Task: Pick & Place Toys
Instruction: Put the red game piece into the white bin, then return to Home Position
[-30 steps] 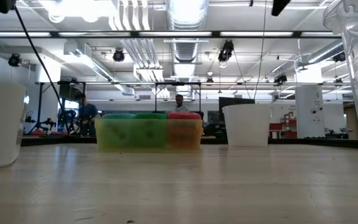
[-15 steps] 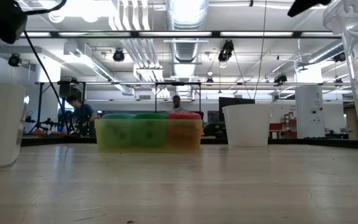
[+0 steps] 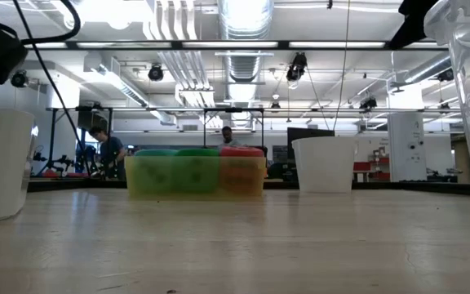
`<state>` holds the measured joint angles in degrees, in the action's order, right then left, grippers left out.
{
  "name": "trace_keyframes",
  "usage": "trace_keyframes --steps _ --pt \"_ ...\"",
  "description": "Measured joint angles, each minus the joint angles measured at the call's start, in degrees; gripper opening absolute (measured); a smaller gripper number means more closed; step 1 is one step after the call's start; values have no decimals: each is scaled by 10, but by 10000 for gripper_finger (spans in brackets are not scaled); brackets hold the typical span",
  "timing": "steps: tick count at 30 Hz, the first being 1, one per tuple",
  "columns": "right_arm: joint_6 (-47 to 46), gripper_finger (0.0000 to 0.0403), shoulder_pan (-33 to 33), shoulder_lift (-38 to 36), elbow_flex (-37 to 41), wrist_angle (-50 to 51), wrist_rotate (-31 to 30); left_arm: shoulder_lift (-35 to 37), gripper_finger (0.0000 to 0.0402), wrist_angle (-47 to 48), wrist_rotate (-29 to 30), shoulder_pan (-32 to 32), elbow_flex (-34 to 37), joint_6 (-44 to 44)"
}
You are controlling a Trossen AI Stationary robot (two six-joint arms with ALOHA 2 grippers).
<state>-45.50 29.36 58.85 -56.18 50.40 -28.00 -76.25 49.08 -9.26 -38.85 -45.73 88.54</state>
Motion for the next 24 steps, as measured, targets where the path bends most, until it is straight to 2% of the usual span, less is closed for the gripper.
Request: trace_keyframes --steps 12,19,24 --pt "8 342 0 5 -8 -2 2 0 161 -6 -12 0 0 15" --pt "17 342 0 5 -17 -2 1 0 274 -9 -61 0 0 35" --pt "20 342 0 6 -17 -1 1 3 311 -8 -67 0 -1 48"
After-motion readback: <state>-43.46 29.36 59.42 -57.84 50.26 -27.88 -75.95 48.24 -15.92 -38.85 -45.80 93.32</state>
